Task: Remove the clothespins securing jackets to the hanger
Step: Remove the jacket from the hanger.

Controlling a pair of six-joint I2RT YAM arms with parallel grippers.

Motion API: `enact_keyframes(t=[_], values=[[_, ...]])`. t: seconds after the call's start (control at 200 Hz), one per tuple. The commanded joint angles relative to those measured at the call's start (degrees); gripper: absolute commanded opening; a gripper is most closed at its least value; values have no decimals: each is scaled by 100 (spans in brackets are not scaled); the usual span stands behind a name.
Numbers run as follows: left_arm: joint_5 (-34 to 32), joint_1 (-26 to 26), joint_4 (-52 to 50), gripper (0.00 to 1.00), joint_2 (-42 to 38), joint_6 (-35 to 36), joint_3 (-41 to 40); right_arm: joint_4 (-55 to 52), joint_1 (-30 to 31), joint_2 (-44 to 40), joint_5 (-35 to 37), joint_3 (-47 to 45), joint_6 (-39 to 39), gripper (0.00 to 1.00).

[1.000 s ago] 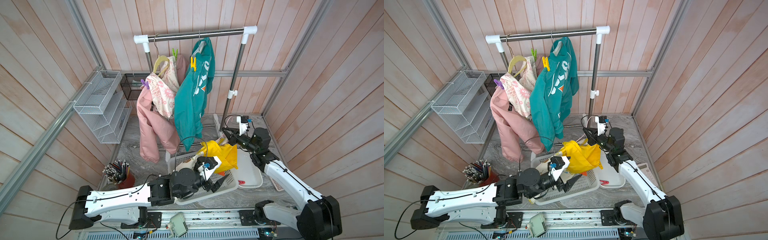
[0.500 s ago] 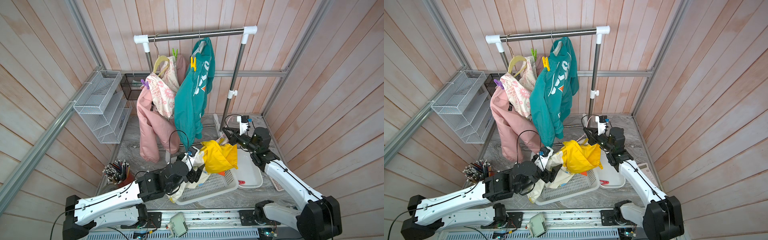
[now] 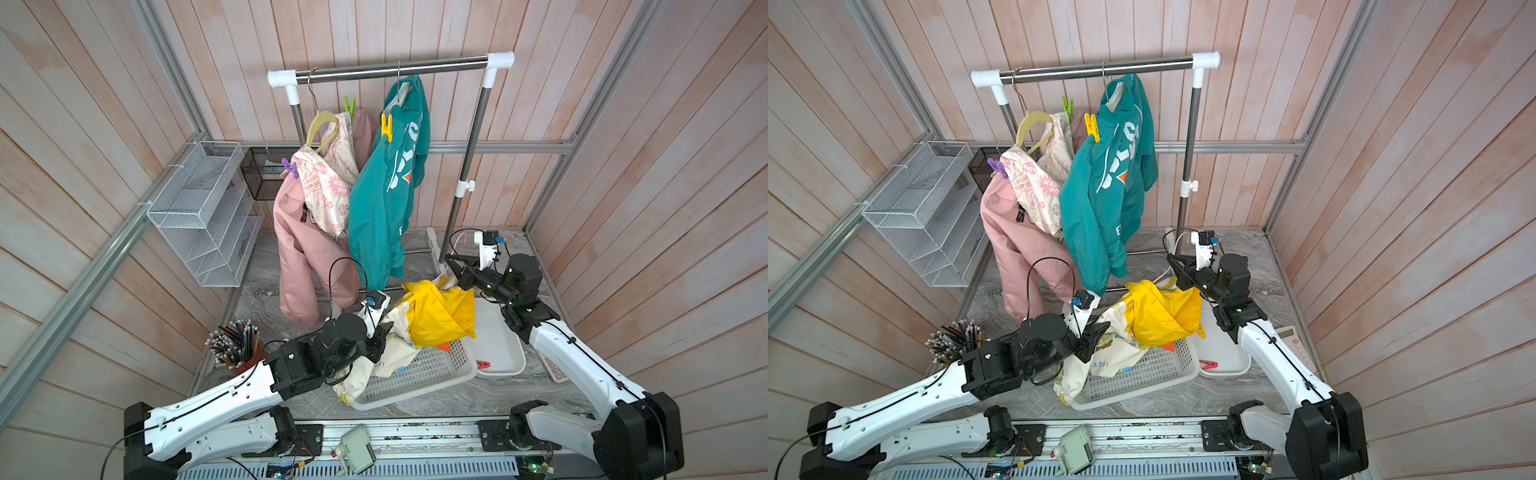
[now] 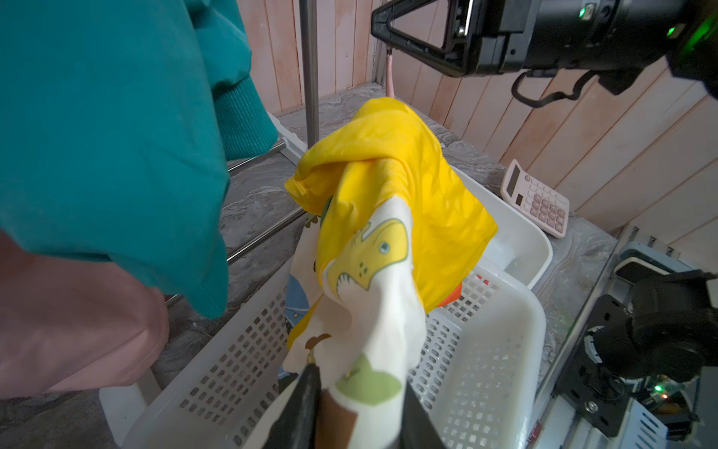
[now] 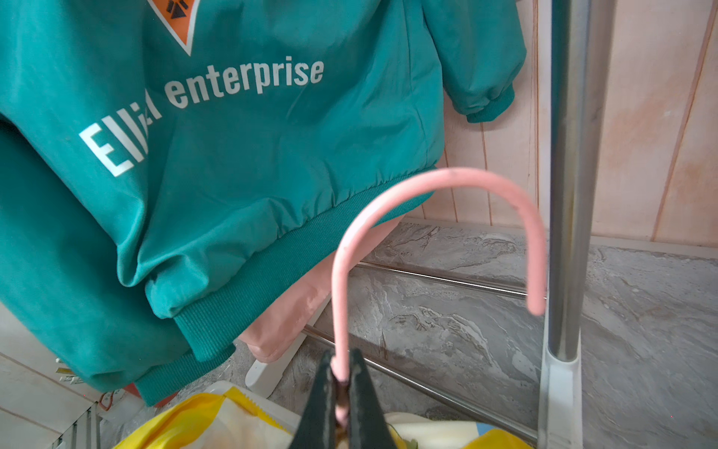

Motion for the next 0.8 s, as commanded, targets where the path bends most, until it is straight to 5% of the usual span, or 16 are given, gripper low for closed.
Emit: enact_keyframes(t=[0.0, 0.12, 0.795], values=[[202, 34, 239, 14, 4, 102, 38, -174, -44, -18, 167, 223, -32, 0], [57, 34, 119, 0, -64, 110, 42, -486, -202, 72, 469, 328, 132, 0], [-1241, 87, 433, 0, -1415, -567, -598, -434, -1004, 219, 382, 56, 725, 0]])
